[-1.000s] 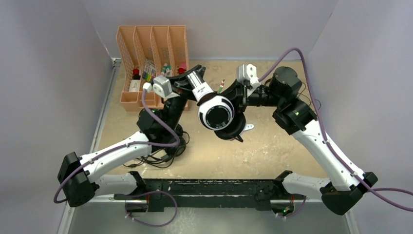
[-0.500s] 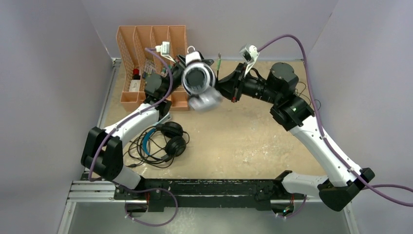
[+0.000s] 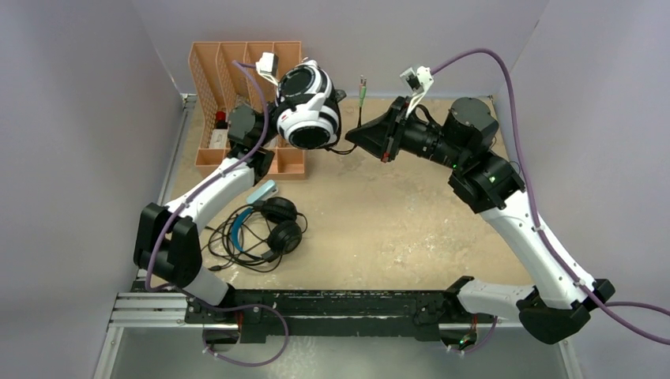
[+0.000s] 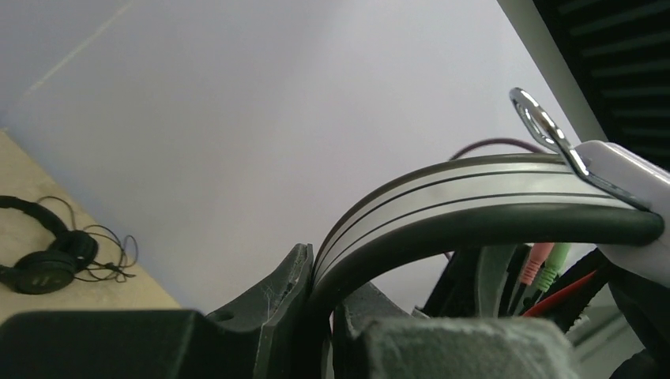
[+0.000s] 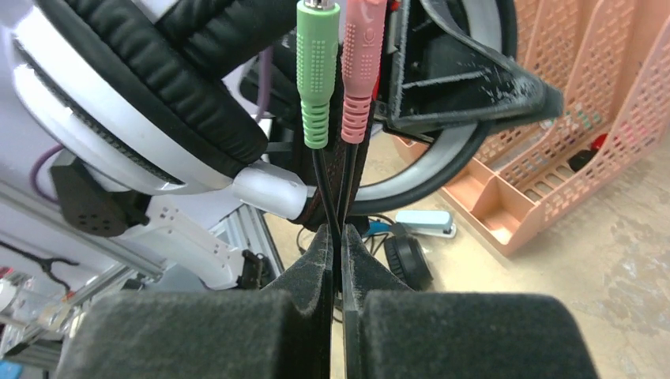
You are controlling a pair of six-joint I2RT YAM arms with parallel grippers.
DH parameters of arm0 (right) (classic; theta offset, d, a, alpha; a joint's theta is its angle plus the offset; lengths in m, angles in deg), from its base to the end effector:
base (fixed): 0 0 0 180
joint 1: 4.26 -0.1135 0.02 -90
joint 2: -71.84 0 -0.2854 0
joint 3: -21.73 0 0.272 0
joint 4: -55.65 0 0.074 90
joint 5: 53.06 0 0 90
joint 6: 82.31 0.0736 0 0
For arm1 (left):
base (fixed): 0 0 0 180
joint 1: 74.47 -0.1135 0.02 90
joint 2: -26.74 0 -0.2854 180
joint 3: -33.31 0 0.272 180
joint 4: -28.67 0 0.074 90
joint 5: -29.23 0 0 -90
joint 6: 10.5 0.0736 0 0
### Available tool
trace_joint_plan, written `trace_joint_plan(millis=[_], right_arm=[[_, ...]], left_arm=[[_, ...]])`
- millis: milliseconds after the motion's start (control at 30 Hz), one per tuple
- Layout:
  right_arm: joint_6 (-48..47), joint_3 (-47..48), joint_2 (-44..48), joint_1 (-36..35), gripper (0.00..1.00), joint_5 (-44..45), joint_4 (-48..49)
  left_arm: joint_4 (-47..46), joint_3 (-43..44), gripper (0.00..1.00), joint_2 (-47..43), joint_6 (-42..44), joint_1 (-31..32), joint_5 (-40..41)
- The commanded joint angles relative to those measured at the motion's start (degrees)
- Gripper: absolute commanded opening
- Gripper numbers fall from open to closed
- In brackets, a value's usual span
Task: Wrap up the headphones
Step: Wrap the headphones cable around the headphones.
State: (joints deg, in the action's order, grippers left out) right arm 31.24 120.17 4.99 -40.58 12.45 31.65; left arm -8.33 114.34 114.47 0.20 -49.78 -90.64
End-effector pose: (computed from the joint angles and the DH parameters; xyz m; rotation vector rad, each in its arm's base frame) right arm 0.2069 0.1900 0.5370 -0.5408 1.4616 1.1466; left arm 0.3462 -0.1995 0.4365 -0.0552 1.3312 -1.8574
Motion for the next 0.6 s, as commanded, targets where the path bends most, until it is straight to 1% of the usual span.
trace_joint_plan(millis=[0, 33, 133, 200, 267, 367, 433, 467, 567], right_arm=[[-0.5, 4.1, 0.4, 0.2, 0.00, -7.0, 1.3], [-0.7, 4.8, 0.2, 0.2, 0.00, -9.7, 1.3], [0.3, 7.9, -1.6, 0.1, 0.00, -14.0, 1.7], [1.8, 10.1, -3.1, 0.1, 0.00, -17.3, 1.0], [0.8, 13.3, -4.5, 0.2, 0.00, -18.1, -1.7], [2.7, 17.7, -7.5, 0.2, 0.00, -17.3, -5.6], [4.3, 21.8, -11.5, 0.1, 0.00, -16.5, -7.3], [6.4, 23.1, -13.3, 0.1, 0.00, -17.7, -7.0], [7.4, 23.8, -15.2, -0.2, 0.00, -19.5, -6.2]], left_arm=[[-15.9, 4.8, 0.00, 2.1, -8.0, -0.2, -8.8], [-16.2, 5.5, 0.00, 2.5, -7.3, -0.2, -10.1], [-14.1, 8.0, 0.00, 2.9, -3.3, -0.2, -12.3], [-14.3, 9.5, 0.00, 3.5, -2.5, -0.2, -13.3], [-13.4, 10.6, 0.00, 3.8, -1.6, -0.2, -13.5], [-12.2, 10.8, 0.00, 3.9, 0.0, 0.2, -12.6], [-14.0, 10.0, 0.00, 4.1, -0.5, 0.6, -11.5], [-15.4, 9.6, 0.00, 4.5, -0.9, 0.8, -11.0], [-22.2, 7.8, 0.00, 5.1, -3.2, 0.8, -9.6]])
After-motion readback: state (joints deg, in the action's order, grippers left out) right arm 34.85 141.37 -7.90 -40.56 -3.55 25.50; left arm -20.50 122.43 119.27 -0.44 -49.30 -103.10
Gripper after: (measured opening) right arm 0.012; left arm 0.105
